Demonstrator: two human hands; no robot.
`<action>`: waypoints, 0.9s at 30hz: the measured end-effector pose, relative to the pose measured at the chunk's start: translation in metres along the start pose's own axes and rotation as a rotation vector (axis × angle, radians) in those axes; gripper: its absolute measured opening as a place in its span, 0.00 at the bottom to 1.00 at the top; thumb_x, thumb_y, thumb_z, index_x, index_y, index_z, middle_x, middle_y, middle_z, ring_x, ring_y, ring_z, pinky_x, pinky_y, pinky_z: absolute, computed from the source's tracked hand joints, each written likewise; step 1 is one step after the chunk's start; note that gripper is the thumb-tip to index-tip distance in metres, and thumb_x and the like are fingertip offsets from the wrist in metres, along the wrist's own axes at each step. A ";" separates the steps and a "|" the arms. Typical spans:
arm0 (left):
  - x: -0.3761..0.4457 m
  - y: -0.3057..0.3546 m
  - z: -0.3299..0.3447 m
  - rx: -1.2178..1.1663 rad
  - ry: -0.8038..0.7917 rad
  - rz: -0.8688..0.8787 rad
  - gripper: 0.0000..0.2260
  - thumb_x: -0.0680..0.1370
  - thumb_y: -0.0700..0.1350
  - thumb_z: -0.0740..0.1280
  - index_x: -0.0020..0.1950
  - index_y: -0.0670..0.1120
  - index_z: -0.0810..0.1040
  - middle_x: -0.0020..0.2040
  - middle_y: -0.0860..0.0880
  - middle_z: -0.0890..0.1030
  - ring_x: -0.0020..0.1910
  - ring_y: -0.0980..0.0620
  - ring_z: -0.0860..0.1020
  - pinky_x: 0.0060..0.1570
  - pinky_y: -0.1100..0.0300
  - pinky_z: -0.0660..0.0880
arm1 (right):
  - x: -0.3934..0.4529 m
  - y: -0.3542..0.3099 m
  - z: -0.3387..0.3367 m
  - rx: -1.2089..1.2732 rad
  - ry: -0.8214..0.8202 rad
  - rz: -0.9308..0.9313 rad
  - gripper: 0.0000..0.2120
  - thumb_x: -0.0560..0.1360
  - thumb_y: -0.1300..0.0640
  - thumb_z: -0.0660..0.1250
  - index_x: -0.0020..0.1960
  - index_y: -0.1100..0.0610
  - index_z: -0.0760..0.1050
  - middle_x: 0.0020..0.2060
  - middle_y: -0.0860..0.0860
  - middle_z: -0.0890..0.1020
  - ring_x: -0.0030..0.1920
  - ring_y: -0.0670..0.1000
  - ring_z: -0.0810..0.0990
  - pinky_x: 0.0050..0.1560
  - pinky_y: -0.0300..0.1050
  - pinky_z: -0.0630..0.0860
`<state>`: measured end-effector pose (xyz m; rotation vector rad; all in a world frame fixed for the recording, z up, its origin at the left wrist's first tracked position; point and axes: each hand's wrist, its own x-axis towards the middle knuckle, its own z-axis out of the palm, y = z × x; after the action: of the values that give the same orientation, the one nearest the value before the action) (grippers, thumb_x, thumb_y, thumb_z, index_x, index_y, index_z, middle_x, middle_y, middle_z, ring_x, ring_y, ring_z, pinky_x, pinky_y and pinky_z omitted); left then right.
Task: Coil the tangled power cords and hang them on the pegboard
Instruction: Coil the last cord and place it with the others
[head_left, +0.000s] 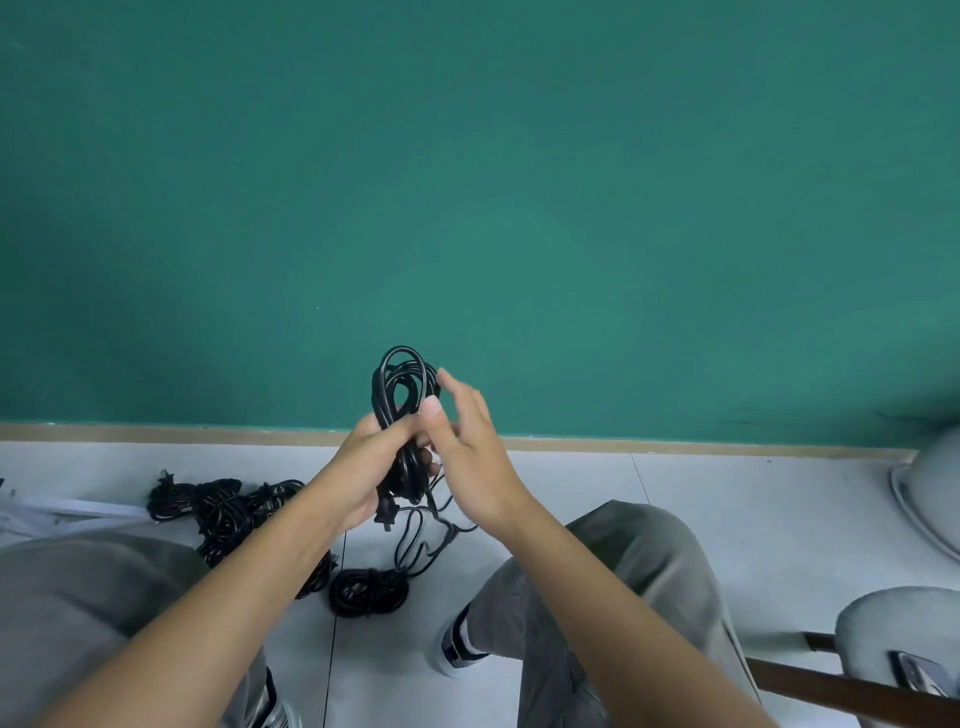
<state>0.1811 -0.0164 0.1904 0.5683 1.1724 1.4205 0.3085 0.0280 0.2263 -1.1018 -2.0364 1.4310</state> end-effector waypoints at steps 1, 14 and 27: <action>0.001 -0.001 0.000 -0.007 0.028 0.010 0.12 0.81 0.48 0.70 0.47 0.40 0.77 0.42 0.41 0.78 0.46 0.42 0.79 0.45 0.52 0.80 | -0.004 0.003 0.003 0.040 -0.017 0.042 0.34 0.82 0.34 0.54 0.83 0.46 0.52 0.76 0.41 0.61 0.62 0.37 0.74 0.73 0.48 0.69; 0.016 -0.001 -0.018 -0.212 0.396 0.096 0.13 0.80 0.48 0.73 0.41 0.44 0.74 0.34 0.51 0.76 0.30 0.53 0.78 0.44 0.55 0.80 | -0.035 0.024 0.008 -0.184 -0.239 0.147 0.23 0.83 0.39 0.60 0.44 0.56 0.80 0.38 0.47 0.84 0.40 0.50 0.83 0.53 0.47 0.79; 0.006 -0.009 -0.012 0.540 0.004 0.266 0.16 0.83 0.54 0.66 0.38 0.51 0.70 0.31 0.59 0.70 0.32 0.57 0.69 0.37 0.59 0.68 | -0.024 0.001 -0.023 -0.332 -0.039 -0.142 0.07 0.76 0.63 0.74 0.53 0.57 0.82 0.45 0.46 0.86 0.47 0.41 0.82 0.54 0.34 0.76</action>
<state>0.1729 -0.0158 0.1760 1.1311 1.5364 1.3166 0.3399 0.0223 0.2368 -1.0335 -2.3881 1.0777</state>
